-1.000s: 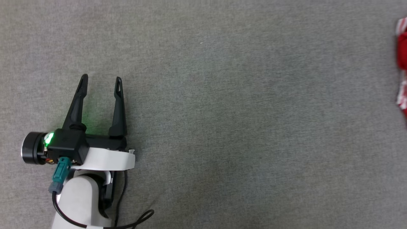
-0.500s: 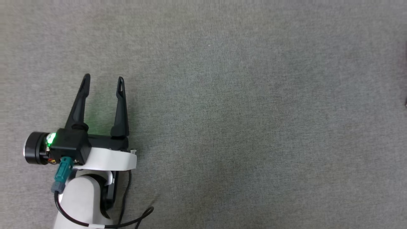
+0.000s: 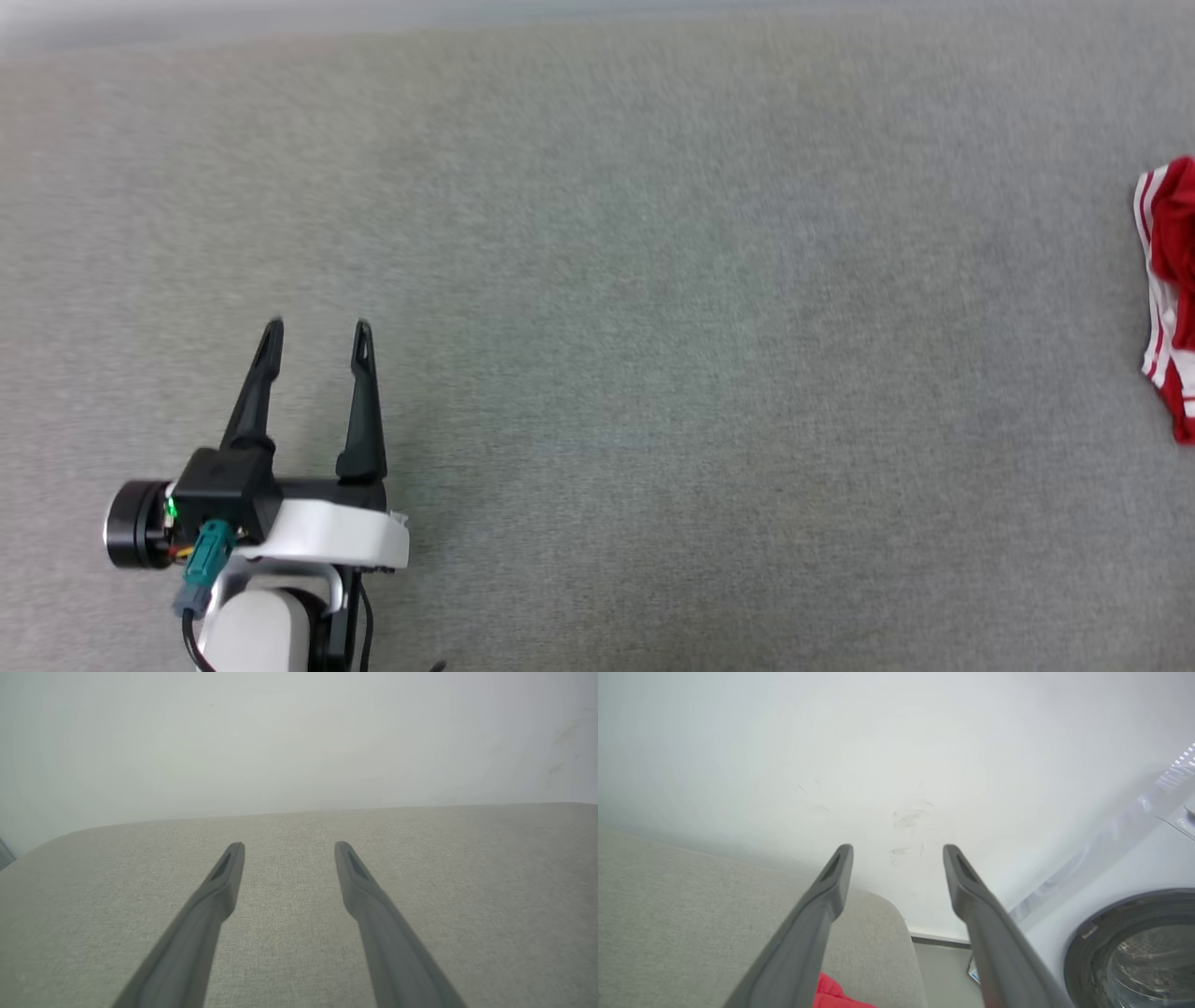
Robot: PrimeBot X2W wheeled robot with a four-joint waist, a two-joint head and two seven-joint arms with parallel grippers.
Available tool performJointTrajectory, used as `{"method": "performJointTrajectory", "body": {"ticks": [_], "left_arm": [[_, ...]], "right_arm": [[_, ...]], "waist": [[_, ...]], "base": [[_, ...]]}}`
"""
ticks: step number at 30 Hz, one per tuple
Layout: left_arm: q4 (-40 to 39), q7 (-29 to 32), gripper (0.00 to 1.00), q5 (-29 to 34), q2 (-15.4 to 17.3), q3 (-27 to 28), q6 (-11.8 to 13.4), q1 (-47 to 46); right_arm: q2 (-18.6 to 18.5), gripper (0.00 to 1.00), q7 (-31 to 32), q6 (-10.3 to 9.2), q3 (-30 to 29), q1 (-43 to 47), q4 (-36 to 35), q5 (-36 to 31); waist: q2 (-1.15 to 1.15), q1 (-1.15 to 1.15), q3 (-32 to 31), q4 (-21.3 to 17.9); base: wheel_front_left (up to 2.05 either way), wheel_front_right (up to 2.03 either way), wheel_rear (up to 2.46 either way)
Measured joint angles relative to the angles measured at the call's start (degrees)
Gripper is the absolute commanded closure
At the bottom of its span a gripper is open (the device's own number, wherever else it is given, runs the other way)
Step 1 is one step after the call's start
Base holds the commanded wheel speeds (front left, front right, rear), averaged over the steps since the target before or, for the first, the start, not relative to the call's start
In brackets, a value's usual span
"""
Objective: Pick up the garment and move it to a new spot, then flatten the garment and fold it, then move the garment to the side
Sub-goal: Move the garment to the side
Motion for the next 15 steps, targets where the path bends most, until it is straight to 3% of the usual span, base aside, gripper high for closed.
{"method": "performJointTrajectory", "body": {"ticks": [7,15], "left_arm": [[1.32,0.0,0.0,-0.88,-0.48,0.73,0.21,3.23],[3.01,0.0,0.0,-0.96,-0.86,0.73,0.4,6.11]], "right_arm": [[8.56,0.0,-13.97,0.0,2.64,4.25,-4.23,-0.81],[18.44,0.0,-19.8,0.0,6.42,12.08,-7.35,0.14]], "waist": [[0.0,0.0,-5.49,2.61],[0.0,-0.01,-10.96,5.18]], "base": [[0.0,0.0,0.0],[0.0,0.0,0.0]]}}
